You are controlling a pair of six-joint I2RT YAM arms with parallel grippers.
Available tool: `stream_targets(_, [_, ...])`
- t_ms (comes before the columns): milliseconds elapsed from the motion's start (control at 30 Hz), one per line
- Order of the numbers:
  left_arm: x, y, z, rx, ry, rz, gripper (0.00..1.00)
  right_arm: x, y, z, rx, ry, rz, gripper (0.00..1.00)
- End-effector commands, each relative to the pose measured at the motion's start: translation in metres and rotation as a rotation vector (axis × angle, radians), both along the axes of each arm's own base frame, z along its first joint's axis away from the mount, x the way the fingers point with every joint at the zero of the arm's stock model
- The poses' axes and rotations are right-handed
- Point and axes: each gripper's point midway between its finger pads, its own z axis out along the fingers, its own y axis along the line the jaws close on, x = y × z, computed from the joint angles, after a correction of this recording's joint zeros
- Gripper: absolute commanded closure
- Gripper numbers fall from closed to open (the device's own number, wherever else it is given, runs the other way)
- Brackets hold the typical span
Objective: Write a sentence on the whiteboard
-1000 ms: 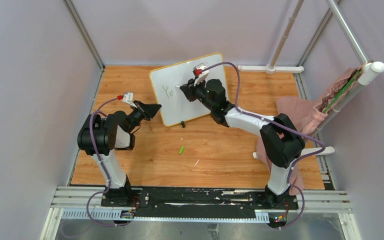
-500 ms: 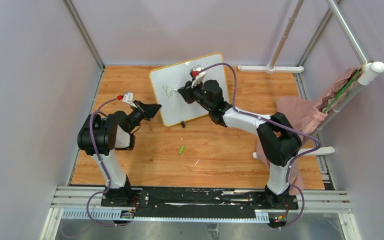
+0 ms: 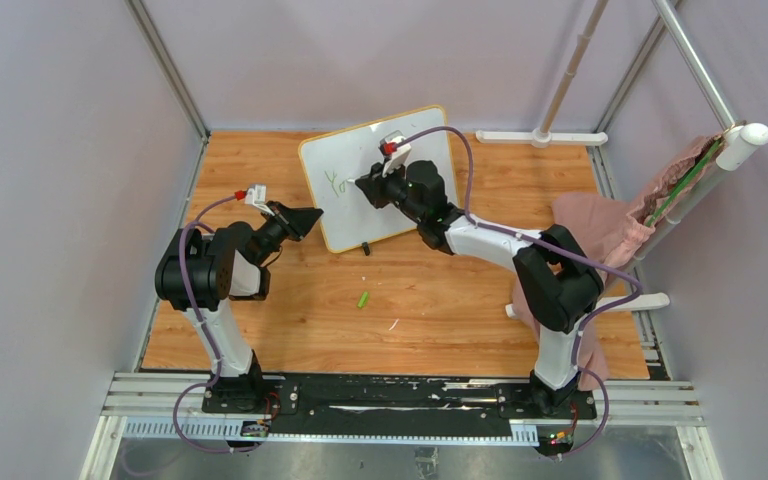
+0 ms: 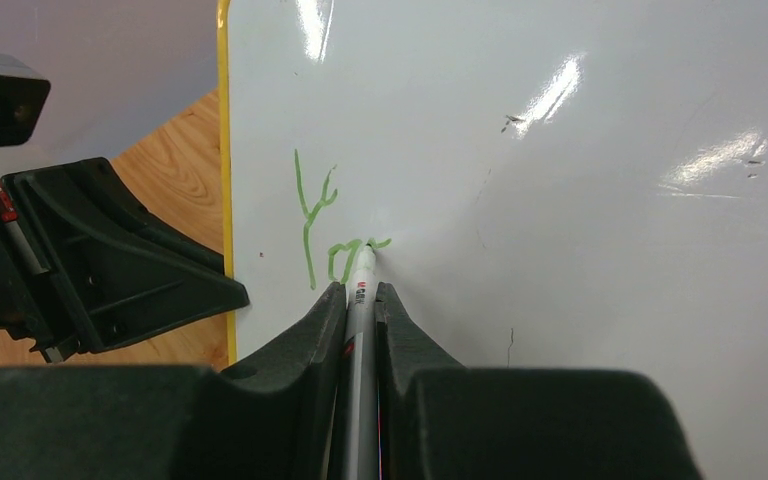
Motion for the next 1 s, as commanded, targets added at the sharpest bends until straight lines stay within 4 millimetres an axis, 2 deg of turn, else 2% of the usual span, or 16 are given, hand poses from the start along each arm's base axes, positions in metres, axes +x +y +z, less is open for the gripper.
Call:
stream_targets(0, [-0.002,-0.005,-0.005,0.017,-0.014,-0.018,1.0,-0.009,0.0,-0.017,-0.016,0.039,-0.001,1.0])
stream_targets(200, [-0.003,-0.005,-0.005,0.017,-0.013,-0.018,1.0,-0.014,-0.006,-0.029,-0.034,0.06,-0.012,1.0])
stream_targets(400, [-0.003,-0.005,-0.005,0.018,-0.014,-0.017,1.0,-0.014,-0.015,-0.032,-0.044,0.061,-0.04,1.0])
stream_targets(633, [-0.003,-0.005,-0.005,0.019,-0.014,-0.017,1.0,-0.001,-0.033,-0.021,-0.036,0.048,-0.1,1.0])
stream_targets(967, [-0.003,-0.005,-0.004,0.019,-0.015,-0.017,1.0,0.014,-0.029,-0.004,-0.033,0.021,-0.097,1.0])
